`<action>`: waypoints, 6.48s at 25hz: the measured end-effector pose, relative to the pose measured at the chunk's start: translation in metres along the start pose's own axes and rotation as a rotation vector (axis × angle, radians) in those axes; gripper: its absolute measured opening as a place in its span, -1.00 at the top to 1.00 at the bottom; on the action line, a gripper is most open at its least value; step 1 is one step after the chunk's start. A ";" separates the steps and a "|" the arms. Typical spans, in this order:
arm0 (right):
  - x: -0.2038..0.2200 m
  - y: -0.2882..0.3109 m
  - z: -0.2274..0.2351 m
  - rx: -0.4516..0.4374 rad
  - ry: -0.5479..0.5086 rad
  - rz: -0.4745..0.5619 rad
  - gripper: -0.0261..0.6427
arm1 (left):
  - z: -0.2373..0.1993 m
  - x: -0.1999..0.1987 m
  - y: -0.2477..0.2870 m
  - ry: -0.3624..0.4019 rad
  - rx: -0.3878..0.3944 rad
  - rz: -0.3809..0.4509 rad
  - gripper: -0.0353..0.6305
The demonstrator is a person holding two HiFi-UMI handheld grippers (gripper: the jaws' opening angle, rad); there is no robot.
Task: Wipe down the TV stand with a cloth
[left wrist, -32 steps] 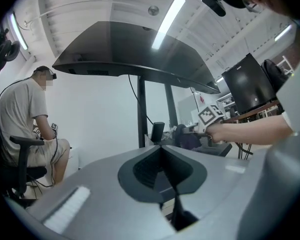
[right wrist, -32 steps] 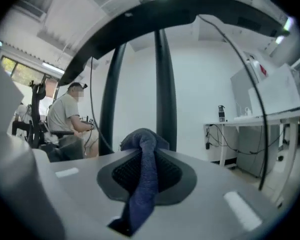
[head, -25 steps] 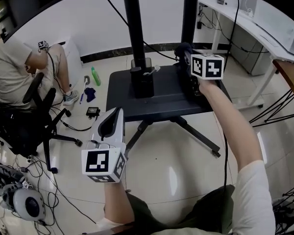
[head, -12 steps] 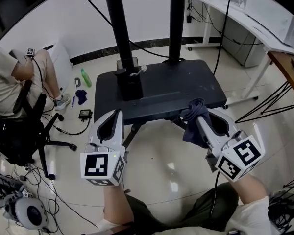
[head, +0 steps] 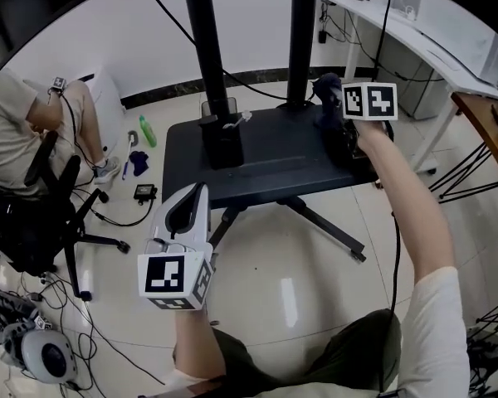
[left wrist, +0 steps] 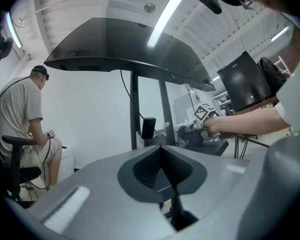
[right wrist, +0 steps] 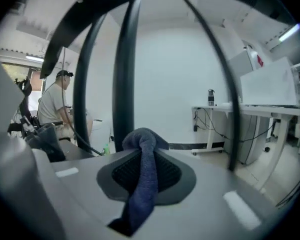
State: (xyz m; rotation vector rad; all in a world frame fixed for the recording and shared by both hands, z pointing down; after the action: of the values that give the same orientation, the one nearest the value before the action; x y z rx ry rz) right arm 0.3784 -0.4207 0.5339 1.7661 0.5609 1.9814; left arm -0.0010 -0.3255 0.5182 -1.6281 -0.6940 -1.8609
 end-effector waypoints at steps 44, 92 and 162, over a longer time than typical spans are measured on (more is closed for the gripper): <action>0.173 0.208 -0.223 -0.058 -0.435 0.605 0.77 | -0.090 0.062 -0.024 0.027 -0.246 -0.112 0.56; 0.119 -0.197 -0.226 -0.173 -0.246 0.953 0.76 | 0.017 0.034 0.020 0.024 -0.123 -0.134 0.56; 0.137 -0.153 -0.162 -0.058 -0.149 0.827 0.77 | 0.071 0.043 0.046 0.090 -0.078 -0.178 0.56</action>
State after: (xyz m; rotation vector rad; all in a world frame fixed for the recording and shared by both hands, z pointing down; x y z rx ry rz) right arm 0.2112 -0.2196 0.5435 2.3101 -0.3479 2.2753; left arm 0.0763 -0.3114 0.5706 -1.5627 -0.7565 -2.0985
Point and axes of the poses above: the fingertips, and each gripper's own axes: y forward along the fingers, z to its right, x out of its underside, the point moved 4 cm from there along -y, backward along the fingers, and after that the axes turned 15 degrees about -z, right-handed, at the moved point
